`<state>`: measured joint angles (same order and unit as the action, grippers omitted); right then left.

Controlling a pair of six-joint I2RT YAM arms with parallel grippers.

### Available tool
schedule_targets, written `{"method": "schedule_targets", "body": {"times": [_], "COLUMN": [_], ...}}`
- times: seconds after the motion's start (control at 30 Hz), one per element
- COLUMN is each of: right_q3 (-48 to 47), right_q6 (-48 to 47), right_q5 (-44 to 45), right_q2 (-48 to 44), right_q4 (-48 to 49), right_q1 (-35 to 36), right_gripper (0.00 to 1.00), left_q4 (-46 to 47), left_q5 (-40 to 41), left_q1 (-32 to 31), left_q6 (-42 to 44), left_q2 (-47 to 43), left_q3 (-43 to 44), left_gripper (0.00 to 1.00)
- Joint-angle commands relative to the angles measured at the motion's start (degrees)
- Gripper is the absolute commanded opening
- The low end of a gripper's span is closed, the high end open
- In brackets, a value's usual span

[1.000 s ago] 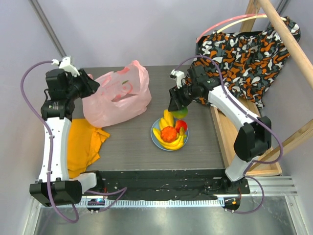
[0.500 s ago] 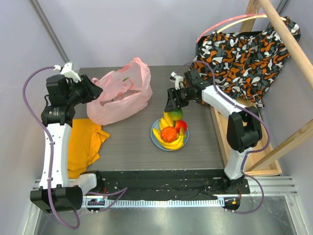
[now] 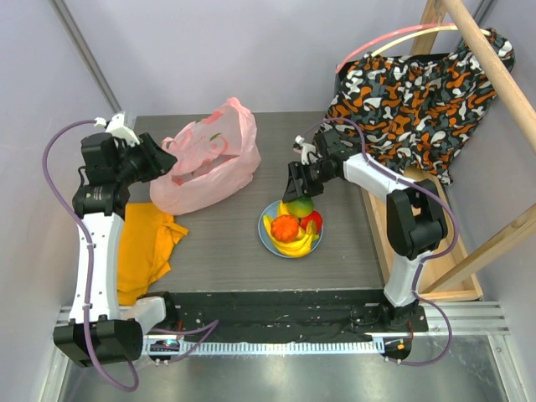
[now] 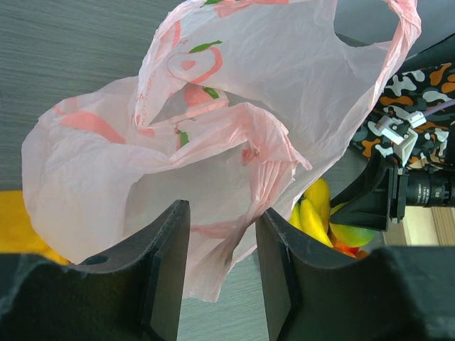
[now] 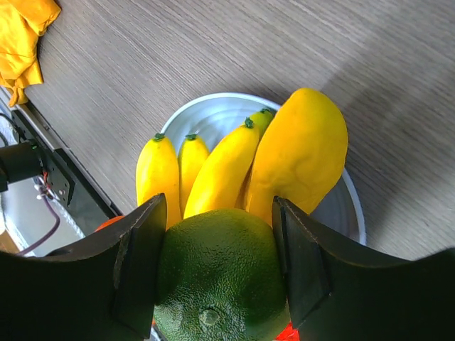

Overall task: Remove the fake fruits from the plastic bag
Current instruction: Place the fake fruit on the plate.

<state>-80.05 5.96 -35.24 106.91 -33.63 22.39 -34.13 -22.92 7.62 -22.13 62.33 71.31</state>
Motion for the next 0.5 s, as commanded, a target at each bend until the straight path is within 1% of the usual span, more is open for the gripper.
{"method": "schedule_targets", "body": {"times": [0.0, 0.1, 0.13, 0.23, 0.27, 0.33, 0.37, 0.4, 0.43, 0.47], "right_q3": [0.7, 0.4, 0.4, 0.7, 0.9, 1.1, 1.0, 1.1, 1.0, 0.9], "right_q6": [1.2, 1.4, 1.6, 2.1, 2.2, 2.7, 2.7, 2.7, 2.8, 2.9], "right_q5": [-0.3, 0.2, 0.5, 1.7, 1.8, 2.8, 3.0, 3.0, 3.2, 3.3], "right_q2": [-2.0, -1.9, -1.9, -2.1, -2.1, -2.4, -2.5, -2.7, -2.8, -3.1], "right_q4": [1.2, 1.2, 1.2, 1.2, 1.2, 1.1, 0.9, 1.0, 0.9, 0.8], "right_q1": [1.2, 1.3, 1.4, 1.5, 1.4, 1.4, 1.5, 1.5, 1.5, 1.4], "right_gripper": [0.29, 0.33, 0.39, 0.46, 0.53, 0.60, 0.66, 0.79, 0.86, 0.96], "left_q4": [2.5, 2.8, 2.8, 2.9, 3.0, 3.1, 3.2, 3.4, 3.3, 3.5], "left_q5": [-1.5, -1.8, -1.8, -2.1, -2.3, -2.3, -2.3, -2.4, -2.5, -2.5], "left_q1": [0.7, 0.9, 1.0, 1.1, 1.1, 1.1, 1.1, 1.1, 1.1, 1.2], "left_q6": [-0.4, -0.6, -0.7, -0.9, -0.9, -1.0, -1.1, -1.1, -1.1, -1.2], "left_q2": [-1.7, -1.9, -2.0, -2.1, -2.1, -2.0, -1.9, -1.9, -1.9, -1.8], "left_q3": [-0.1, -0.6, -0.6, -1.3, -1.3, -1.3, -1.3, -1.2, -1.1, -1.1], "left_gripper": [0.46, 0.46, 0.46, 0.46, 0.46, 0.46, 0.46, 0.47, 0.46, 0.46]}}
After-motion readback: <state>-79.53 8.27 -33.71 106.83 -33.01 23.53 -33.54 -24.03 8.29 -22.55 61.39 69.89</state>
